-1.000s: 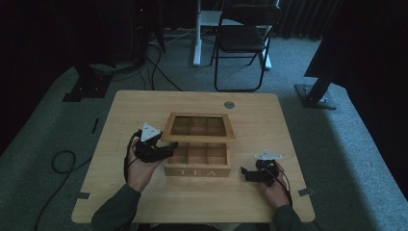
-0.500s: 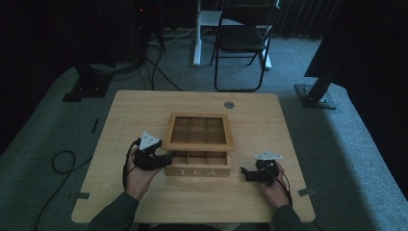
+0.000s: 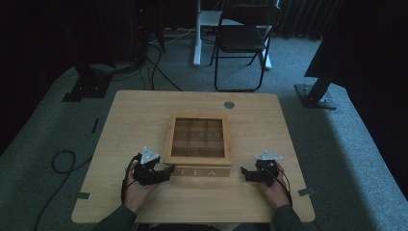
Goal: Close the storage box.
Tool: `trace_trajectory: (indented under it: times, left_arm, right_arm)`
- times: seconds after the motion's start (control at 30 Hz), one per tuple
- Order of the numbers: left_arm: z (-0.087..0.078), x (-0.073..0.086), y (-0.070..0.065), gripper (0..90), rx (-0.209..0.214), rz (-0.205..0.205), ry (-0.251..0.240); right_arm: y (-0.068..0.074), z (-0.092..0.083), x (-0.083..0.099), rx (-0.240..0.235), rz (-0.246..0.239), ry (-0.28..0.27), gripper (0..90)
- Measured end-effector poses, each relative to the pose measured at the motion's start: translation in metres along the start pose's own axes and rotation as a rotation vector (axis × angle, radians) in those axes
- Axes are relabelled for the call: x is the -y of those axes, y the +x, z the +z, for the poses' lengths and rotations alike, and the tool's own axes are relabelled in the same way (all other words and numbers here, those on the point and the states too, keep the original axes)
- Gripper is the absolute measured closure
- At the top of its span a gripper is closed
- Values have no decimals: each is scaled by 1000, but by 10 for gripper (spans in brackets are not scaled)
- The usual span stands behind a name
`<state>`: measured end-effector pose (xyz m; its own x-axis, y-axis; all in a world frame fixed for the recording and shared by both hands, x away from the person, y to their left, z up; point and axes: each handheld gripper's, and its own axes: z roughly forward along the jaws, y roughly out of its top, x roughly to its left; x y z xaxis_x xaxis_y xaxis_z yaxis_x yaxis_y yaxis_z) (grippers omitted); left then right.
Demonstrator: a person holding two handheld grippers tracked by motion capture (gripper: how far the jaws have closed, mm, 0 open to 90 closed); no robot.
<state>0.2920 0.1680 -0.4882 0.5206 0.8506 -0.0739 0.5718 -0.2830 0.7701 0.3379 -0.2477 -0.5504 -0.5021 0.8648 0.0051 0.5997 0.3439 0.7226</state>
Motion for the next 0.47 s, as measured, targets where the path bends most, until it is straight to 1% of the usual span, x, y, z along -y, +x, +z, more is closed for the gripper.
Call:
trace_trajectory:
  times: [0.07,0.13,0.17,0.27,0.33,0.43,0.47]
  left_arm:
    - [-8,1,-2,293,-2,5,-41]
    - [-14,-2,-1,293,-16,13,-64]
    - [-16,-4,0,293,-14,4,-73]
    - [-15,-6,4,292,-17,-14,-70]
    - [-13,-4,8,292,-13,-45,-70]
    - [-11,-2,12,291,-20,-60,-72]
    - [-11,-2,13,286,-15,-72,-76]
  right_arm:
    - [0,0,0,0,1,0,120]
    - [0,0,0,-1,-1,0,121]
    - [0,0,0,-2,-1,0,120]
    - [1,0,0,-2,-1,-1,120]
    - [1,0,0,-1,-1,-1,120]
    - [1,0,0,-2,-1,-1,120]
    - [1,0,0,-2,-1,-1,121]
